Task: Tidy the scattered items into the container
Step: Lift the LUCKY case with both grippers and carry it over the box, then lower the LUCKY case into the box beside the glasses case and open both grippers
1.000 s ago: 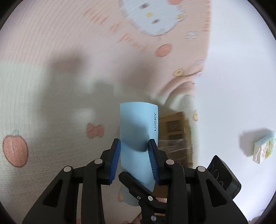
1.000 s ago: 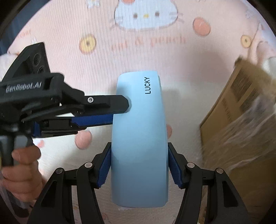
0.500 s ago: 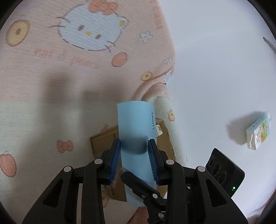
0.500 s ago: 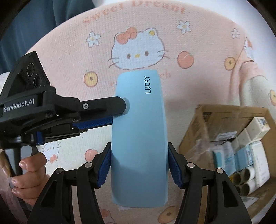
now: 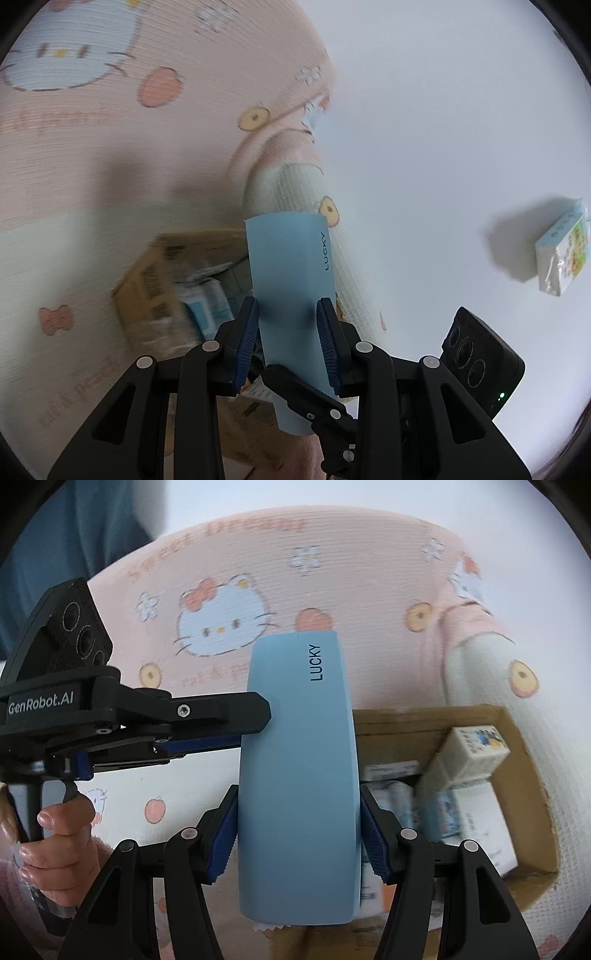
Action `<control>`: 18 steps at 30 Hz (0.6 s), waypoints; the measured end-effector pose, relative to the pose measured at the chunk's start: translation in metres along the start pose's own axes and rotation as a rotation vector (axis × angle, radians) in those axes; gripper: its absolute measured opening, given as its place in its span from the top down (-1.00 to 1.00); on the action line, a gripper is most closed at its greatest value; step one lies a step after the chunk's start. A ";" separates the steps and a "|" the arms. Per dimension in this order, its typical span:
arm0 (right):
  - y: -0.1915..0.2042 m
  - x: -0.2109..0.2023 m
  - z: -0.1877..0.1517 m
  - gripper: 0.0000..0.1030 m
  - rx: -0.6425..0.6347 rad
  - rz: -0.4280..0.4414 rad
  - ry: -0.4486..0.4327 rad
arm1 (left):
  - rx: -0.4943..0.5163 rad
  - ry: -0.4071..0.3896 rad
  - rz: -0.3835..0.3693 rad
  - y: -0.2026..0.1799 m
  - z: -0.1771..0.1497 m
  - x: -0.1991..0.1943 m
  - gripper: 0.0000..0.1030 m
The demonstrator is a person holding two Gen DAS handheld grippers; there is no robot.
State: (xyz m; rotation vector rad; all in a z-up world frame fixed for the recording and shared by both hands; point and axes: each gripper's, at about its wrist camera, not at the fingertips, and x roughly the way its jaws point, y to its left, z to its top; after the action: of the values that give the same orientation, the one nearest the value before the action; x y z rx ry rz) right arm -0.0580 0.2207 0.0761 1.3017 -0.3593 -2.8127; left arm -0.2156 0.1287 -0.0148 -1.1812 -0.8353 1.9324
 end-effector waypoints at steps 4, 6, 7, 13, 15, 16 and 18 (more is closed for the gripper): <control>-0.033 0.000 -0.004 -0.13 0.025 -0.016 0.029 | 0.011 0.055 0.006 -0.013 -0.009 0.029 0.30; -0.045 0.003 -0.007 -0.13 0.032 -0.022 0.050 | 0.011 0.074 0.025 -0.016 -0.014 0.041 0.31; -0.054 0.006 -0.009 -0.13 0.041 -0.019 0.068 | 0.010 0.084 0.036 -0.017 -0.016 0.047 0.31; -0.087 0.022 -0.014 -0.13 0.097 0.026 0.146 | -0.035 0.142 0.096 -0.013 -0.019 0.081 0.31; -0.095 0.031 -0.014 -0.13 0.118 0.049 0.178 | -0.052 0.167 0.137 -0.010 -0.018 0.092 0.31; -0.100 0.039 -0.013 -0.13 0.126 0.061 0.203 | -0.058 0.183 0.169 -0.008 -0.018 0.098 0.31; -0.106 0.051 -0.012 -0.13 0.138 0.089 0.245 | -0.064 0.213 0.230 -0.006 -0.018 0.107 0.31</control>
State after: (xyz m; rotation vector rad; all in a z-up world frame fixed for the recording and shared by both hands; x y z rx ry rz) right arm -0.0740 0.3159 0.0068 1.5922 -0.5933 -2.5564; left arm -0.2333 0.2233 -0.0651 -1.5482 -0.6760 1.9265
